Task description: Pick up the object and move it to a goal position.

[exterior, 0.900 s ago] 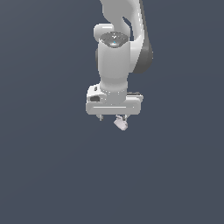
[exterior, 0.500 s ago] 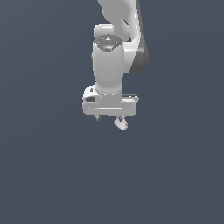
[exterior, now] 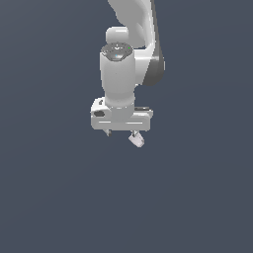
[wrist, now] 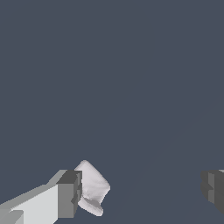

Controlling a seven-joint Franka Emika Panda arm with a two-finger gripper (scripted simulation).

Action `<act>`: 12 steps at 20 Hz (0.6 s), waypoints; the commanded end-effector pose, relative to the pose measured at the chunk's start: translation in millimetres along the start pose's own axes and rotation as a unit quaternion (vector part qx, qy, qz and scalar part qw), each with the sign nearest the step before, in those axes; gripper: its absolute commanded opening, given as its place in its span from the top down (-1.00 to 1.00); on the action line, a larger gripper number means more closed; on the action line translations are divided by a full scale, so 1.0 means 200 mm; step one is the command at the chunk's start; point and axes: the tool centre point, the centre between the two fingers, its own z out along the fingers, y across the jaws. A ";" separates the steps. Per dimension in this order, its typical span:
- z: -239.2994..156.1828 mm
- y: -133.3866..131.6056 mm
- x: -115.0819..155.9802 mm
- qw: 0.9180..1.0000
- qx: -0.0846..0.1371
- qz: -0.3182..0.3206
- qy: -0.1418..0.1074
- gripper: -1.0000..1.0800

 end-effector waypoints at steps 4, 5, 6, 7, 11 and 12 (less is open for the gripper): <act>0.04 -0.03 -0.03 1.000 -0.001 -0.028 -0.003 -0.92; 0.05 -0.03 -0.04 0.999 -0.001 -0.036 -0.004 -0.92; 0.06 -0.04 -0.05 0.999 -0.001 -0.045 -0.005 -0.92; 0.07 -0.05 -0.06 0.998 -0.001 -0.055 -0.006 -0.92; 0.14 -0.09 -0.11 0.995 -0.001 -0.102 -0.011 -0.92; 0.15 -0.10 -0.13 0.993 -0.001 -0.116 -0.013 -0.92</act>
